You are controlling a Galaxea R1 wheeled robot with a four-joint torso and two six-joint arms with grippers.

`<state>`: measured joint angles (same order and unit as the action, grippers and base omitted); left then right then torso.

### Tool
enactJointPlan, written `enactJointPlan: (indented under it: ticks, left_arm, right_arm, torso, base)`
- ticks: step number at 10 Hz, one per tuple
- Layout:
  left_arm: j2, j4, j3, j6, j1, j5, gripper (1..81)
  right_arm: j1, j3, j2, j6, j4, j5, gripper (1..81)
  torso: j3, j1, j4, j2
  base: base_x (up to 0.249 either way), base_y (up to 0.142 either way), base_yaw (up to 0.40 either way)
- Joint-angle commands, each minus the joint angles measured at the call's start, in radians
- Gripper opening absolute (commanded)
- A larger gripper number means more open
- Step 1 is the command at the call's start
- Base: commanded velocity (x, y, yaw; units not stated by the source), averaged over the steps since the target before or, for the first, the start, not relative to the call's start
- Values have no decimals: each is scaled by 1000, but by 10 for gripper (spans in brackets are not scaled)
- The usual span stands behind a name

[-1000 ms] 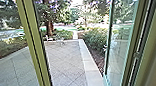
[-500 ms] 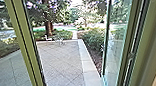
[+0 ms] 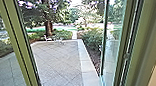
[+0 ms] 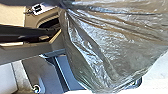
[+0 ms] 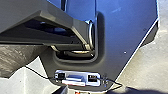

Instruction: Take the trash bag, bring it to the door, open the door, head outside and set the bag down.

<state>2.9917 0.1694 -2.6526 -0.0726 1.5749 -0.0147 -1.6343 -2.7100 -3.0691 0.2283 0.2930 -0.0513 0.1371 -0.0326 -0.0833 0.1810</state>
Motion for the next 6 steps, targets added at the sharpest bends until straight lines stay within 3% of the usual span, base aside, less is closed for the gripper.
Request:
enactJointPlan:
  ticks: [1,3,6]
  left_arm:
    - [-2,13,3,7,-42,56,10]
    - [-2,13,3,7,-42,58,10]
    - [-2,13,3,7,-40,58,10]
  right_arm:
    - [40,-2,-13,-3,9,-53,811]
    - [41,0,-15,-3,9,-53,811]
    - [43,-2,-15,-3,9,-53,811]
  torso:
    - [0,0,0,0]
    - [0,0,0,0]
    - [0,0,0,0]
  base:
    - [0,-99,0]
    - [0,-78,0]
    - [0,0,0]
